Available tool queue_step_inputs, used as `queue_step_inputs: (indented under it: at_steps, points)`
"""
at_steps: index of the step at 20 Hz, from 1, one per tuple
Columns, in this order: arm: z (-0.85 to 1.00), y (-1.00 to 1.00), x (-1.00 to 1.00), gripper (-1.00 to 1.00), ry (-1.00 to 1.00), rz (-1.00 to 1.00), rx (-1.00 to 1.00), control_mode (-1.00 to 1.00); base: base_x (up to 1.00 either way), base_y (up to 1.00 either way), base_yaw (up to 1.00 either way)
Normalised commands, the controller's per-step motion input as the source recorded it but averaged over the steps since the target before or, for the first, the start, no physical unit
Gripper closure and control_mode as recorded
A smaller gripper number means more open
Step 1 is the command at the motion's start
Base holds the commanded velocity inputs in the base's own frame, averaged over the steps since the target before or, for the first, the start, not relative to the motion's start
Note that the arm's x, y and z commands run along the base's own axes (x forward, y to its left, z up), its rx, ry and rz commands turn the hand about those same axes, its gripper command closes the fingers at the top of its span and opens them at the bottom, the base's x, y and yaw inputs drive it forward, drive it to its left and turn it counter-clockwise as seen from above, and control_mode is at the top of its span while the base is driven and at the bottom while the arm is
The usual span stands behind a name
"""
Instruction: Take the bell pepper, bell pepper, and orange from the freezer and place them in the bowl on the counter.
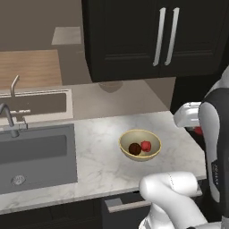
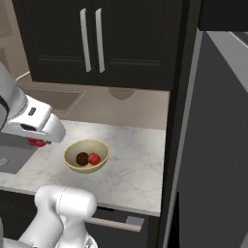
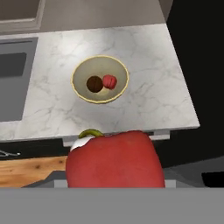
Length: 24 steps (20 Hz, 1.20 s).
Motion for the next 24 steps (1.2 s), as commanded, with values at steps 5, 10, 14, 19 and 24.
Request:
queue_step_inputs:
  at_steps: [5,10,14,19,24]
  points:
    - [-0.56,0.0,0.26,1.0,0.0,0.0,0.0,-1.0,0.0,0.0,0.0]
    - [-0.54,0.0,0.1,1.0,-0.01,0.0,0.0,-1.0,0.0,0.0,0.0]
    - [-0.57,0.0,0.11,1.0,-0.01,0.0,0.0,-1.0,0.0,0.0,0.0]
    - [-0.41,0.0,0.27,1.0,0.0,0.0,0.0,-1.0,0.0,0.0,0.0]
    - [-0.36,0.0,0.45,1.0,0.0,0.0,0.0,-1.0,0.0,0.0,0.0]
